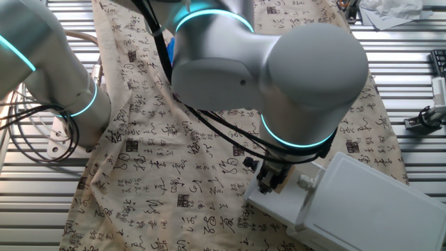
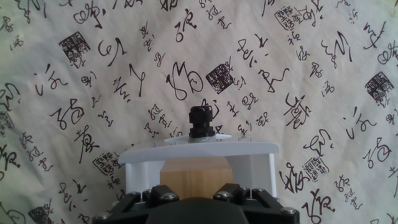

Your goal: Put things in the drawer

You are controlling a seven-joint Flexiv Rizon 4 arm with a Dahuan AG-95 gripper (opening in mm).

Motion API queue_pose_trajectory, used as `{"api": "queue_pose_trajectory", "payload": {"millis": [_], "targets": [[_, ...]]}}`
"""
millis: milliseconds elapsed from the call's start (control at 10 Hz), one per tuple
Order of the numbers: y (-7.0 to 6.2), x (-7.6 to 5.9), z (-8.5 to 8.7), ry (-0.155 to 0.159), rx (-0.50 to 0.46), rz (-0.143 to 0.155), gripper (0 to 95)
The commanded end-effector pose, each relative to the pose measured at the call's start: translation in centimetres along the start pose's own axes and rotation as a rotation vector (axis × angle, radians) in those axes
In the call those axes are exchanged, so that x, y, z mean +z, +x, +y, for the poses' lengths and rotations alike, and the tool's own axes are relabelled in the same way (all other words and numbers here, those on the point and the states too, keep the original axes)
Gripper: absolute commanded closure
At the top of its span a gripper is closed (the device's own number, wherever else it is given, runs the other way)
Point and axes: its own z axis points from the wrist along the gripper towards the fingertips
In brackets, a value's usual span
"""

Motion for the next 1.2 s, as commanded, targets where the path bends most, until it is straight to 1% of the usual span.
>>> {"api": "queue_pose_trajectory", "payload": {"millis": [100, 400, 900, 1200], "targets": [[0.02, 0.1, 0.0, 0.0, -0.001, 0.003, 95.0], [0.06, 0.45, 0.05, 0.004, -0.004, 0.007, 95.0], [0.11, 0.65, 0.06, 0.005, -0.002, 0.014, 95.0], [0.46, 0.12, -0.18, 0.001, -0.019, 0.016, 95.0]]}}
